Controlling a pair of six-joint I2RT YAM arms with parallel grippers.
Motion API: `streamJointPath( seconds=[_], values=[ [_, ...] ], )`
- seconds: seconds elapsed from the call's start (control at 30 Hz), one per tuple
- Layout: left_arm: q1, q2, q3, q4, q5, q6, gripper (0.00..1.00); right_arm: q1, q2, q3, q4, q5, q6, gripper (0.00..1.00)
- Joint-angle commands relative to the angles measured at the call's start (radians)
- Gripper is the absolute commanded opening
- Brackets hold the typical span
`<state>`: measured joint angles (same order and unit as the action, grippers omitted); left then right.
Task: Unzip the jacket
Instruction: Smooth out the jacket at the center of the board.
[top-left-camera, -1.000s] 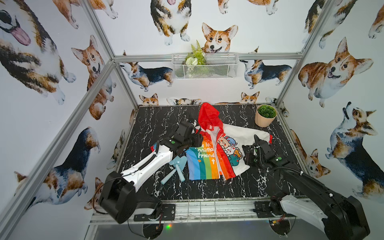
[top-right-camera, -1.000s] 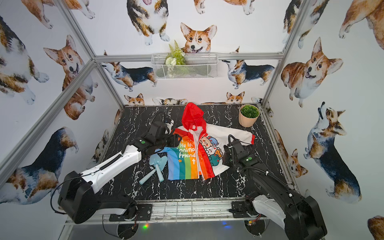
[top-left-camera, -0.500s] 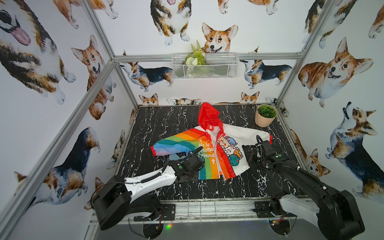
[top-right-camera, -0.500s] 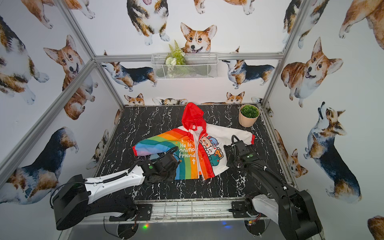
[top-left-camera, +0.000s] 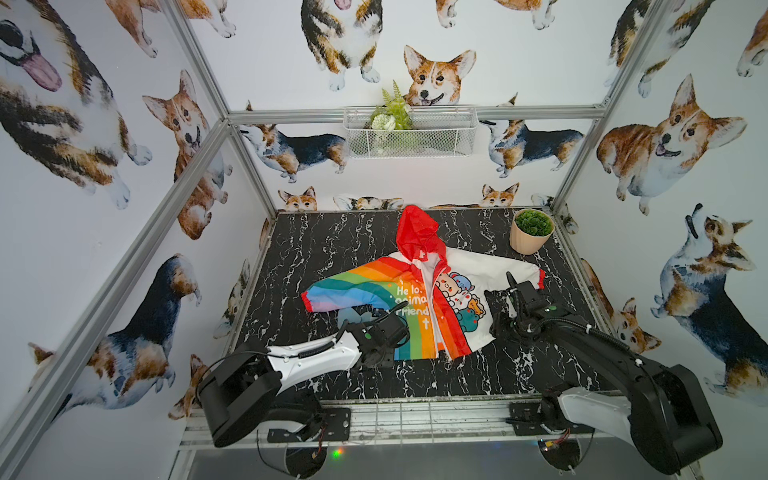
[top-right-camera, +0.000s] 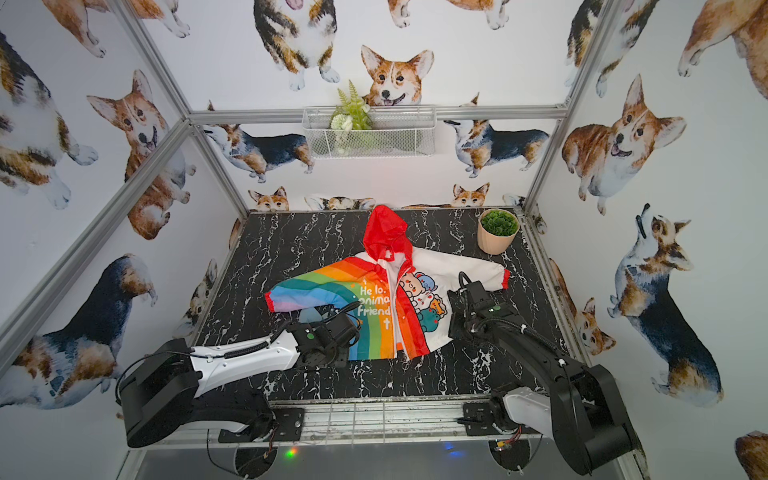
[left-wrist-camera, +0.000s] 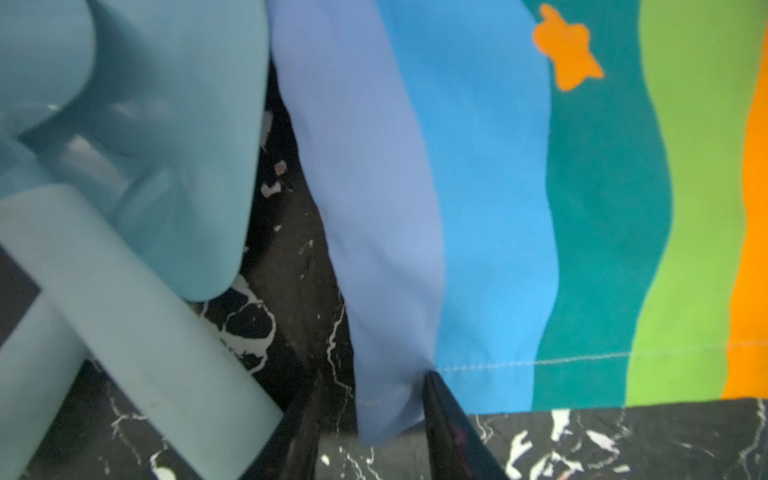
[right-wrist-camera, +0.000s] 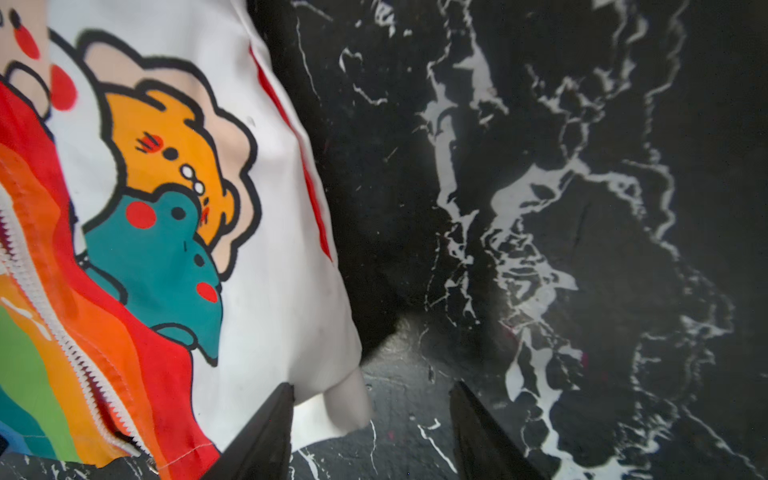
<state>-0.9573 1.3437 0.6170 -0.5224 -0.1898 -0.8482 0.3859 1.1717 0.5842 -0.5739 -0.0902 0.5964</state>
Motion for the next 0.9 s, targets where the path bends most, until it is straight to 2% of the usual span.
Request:
streamJointPath(
  seconds=[0.0,0.07,0.13,0.3,0.57,0.7,0.77,0.83,0.87],
  values=[
    [-0.001,0.006,-0.010,0.023,-0.012,-0.032,0.29,0.019,0.030,0.021,0.007,-0.009,-0.019,0.61],
    [-0.002,0.001,-0.012,0.013,-0.022,-0.032,0.17,0.035,0.043,0.032,0.016,-0.009,-0.021,0.61],
    [0.000,-0.014,-0.017,0.002,-0.032,-0.036,0.11,0.052,0.052,0.038,0.023,-0.004,-0.024,0.60],
    [-0.001,-0.081,-0.039,-0.042,-0.061,-0.048,0.03,0.068,0.112,0.055,0.012,0.043,-0.026,0.53],
    [0.000,-0.147,-0.072,-0.033,-0.052,-0.051,0.02,0.109,0.130,0.047,0.012,0.017,-0.010,0.18],
    [0.000,-0.157,-0.072,-0.043,-0.059,-0.055,0.01,0.116,0.089,0.026,-0.025,0.036,0.019,0.04],
    [0.000,-0.172,-0.067,-0.056,-0.070,-0.053,0.08,0.118,0.069,0.016,-0.049,0.042,0.030,0.00],
    [0.001,-0.192,-0.061,-0.069,-0.084,-0.048,0.24,0.118,0.061,0.009,-0.059,0.030,0.034,0.01],
    [0.001,-0.204,-0.056,-0.073,-0.089,-0.043,0.33,0.117,0.059,0.010,-0.068,0.020,0.031,0.04]
  ],
)
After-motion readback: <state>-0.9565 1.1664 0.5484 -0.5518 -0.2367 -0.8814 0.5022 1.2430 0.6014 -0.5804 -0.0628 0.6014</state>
